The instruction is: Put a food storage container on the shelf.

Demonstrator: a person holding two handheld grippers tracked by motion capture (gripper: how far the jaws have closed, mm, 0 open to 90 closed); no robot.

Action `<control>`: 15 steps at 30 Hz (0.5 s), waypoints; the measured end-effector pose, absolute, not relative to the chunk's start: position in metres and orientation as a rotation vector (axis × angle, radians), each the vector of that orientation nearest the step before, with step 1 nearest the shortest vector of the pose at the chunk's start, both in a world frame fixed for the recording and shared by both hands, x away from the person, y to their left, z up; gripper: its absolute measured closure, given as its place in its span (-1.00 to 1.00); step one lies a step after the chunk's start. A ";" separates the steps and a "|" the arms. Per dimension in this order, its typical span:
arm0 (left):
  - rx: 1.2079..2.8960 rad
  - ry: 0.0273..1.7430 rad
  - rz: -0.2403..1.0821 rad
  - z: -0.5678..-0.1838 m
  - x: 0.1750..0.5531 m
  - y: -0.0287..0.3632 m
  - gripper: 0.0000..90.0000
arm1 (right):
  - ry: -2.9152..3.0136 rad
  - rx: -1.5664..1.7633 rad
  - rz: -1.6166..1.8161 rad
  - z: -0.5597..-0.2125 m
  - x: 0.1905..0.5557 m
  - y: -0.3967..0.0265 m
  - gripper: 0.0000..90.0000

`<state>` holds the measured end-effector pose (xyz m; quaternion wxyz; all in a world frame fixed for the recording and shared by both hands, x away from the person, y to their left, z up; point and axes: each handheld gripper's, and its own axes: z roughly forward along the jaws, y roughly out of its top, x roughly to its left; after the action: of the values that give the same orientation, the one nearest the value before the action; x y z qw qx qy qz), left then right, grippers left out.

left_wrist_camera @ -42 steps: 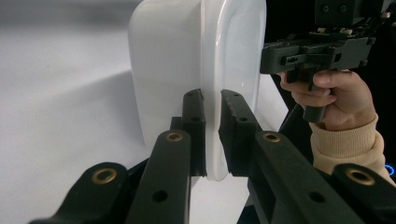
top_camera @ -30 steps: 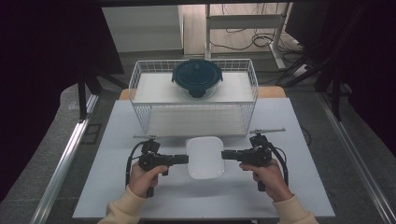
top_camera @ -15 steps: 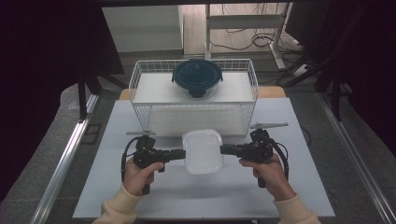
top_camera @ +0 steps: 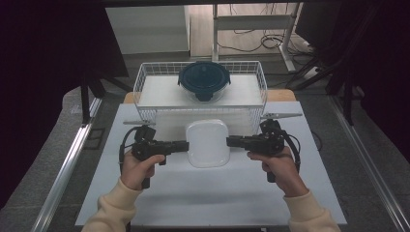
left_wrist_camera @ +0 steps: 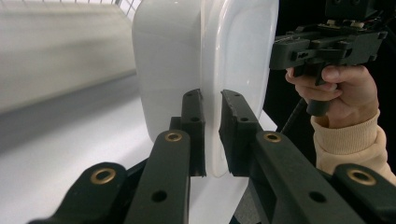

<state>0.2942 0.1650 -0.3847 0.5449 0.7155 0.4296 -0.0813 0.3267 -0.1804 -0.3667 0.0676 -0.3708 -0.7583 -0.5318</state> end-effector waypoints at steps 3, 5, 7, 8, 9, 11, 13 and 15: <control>1.698 1.007 -0.181 -0.378 0.296 0.167 0.79 | -2.291 -1.107 -1.615 -0.358 0.328 -0.179 0.79; 1.697 1.003 -0.180 -0.374 0.298 0.167 0.79 | -2.300 -1.106 -1.619 -0.353 0.329 -0.178 0.79; 1.692 1.003 -0.182 -0.371 0.299 0.168 0.79 | -2.303 -1.105 -1.623 -0.348 0.330 -0.177 0.79; 1.693 1.000 -0.179 -0.368 0.300 0.168 0.79 | -2.305 -1.103 -1.624 -0.347 0.331 -0.177 0.79; 1.692 0.998 -0.176 -0.366 0.301 0.168 0.79 | -2.307 -1.104 -1.627 -0.344 0.331 -0.177 0.79; 1.692 0.994 -0.173 -0.362 0.302 0.169 0.79 | -2.312 -1.103 -1.631 -0.340 0.332 -0.176 0.79; 1.689 0.991 -0.171 -0.358 0.303 0.170 0.79 | -2.310 -1.098 -1.636 -0.335 0.334 -0.175 0.79; 1.689 0.989 -0.164 -0.354 0.304 0.171 0.79 | -2.313 -1.094 -1.640 -0.331 0.335 -0.174 0.79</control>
<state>0.3043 0.1713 -0.3538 0.5553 0.7153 0.4186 -0.0696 0.3350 -0.1741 -0.3309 0.0513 -0.3597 -0.7599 -0.5390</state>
